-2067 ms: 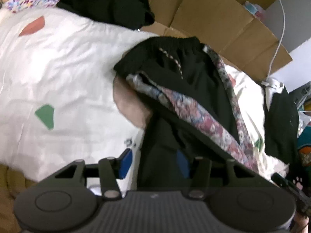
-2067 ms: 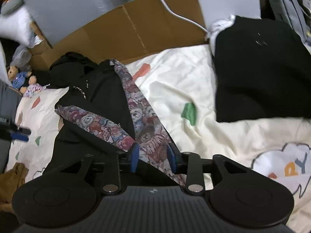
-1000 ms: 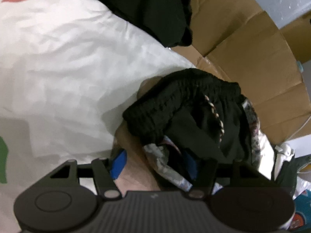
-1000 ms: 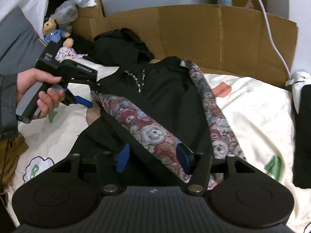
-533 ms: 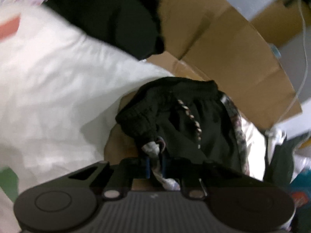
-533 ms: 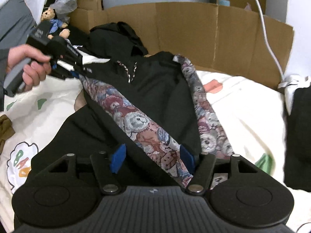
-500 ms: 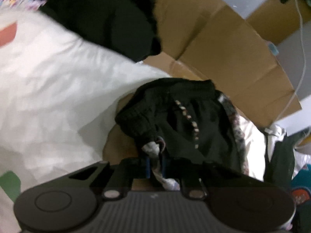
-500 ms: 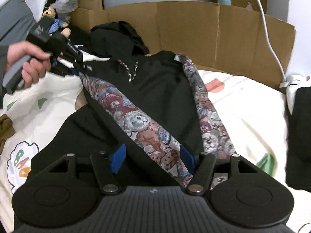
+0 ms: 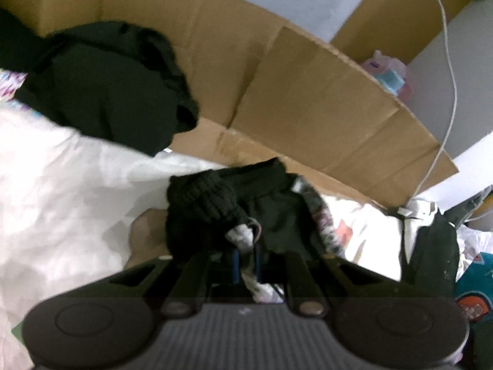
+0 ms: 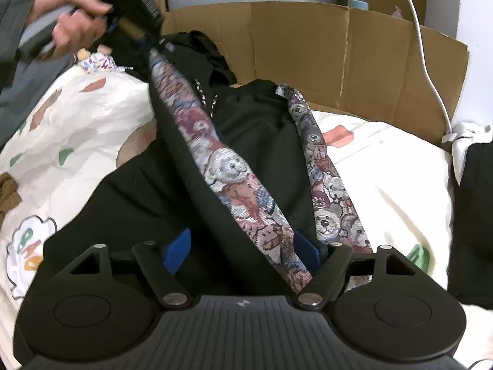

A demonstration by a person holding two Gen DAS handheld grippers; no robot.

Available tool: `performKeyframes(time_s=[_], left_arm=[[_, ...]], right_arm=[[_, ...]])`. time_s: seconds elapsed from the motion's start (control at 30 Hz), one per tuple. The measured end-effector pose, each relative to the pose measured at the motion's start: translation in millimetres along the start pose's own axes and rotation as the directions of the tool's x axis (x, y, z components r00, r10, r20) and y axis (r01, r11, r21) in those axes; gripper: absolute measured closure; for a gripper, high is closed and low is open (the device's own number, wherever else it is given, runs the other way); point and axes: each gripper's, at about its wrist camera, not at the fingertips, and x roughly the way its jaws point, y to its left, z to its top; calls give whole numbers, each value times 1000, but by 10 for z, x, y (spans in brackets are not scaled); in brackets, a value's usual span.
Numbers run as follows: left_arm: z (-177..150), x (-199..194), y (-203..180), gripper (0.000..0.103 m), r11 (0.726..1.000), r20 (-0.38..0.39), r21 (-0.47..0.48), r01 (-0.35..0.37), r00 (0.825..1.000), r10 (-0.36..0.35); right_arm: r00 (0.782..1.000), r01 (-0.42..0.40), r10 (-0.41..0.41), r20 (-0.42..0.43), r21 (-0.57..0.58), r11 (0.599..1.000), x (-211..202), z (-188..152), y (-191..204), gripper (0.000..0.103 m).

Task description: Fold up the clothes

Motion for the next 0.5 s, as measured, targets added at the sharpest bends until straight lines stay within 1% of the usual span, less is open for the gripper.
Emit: performKeyframes(time_s=[0.07,0.13,0.23,0.27,0.33,0.4,0.43,0.5], left_arm=[[66,47,-74,93,1000,-6,7,-4,1000,4],[126,91,-132,93,1000,-9,9,-5,1000,5],[222,174,-216,93,1000,-10,15,-3,1000,3],[240,188,-231,93,1000,-10,16,0,1000,0],[287,237,-271,94,1000,-9,19,3,1000,-3],[324,345,-313,95,999,-14,27,-24,1000,25],[334,401,-325,96,999,-20,26,-38,999,39],[348,484,-339,96,999,-21,18,-39,999,39]], right_arm=[[1000,21,-21,-6,-15,1000,-17,31,-6,25],[1000,25,-25,-6,-20,999,-43,64,-41,25],[998,17,-17,-62,-1,1000,-4,72,-145,27],[997,7,-7,-76,3,1000,6,68,-164,36],[992,-19,21,-121,18,1000,48,60,-227,71],[989,-28,34,-141,43,999,56,46,-281,89],[989,-32,40,-146,60,998,51,36,-310,93],[988,-43,54,-141,78,996,16,39,-369,98]])
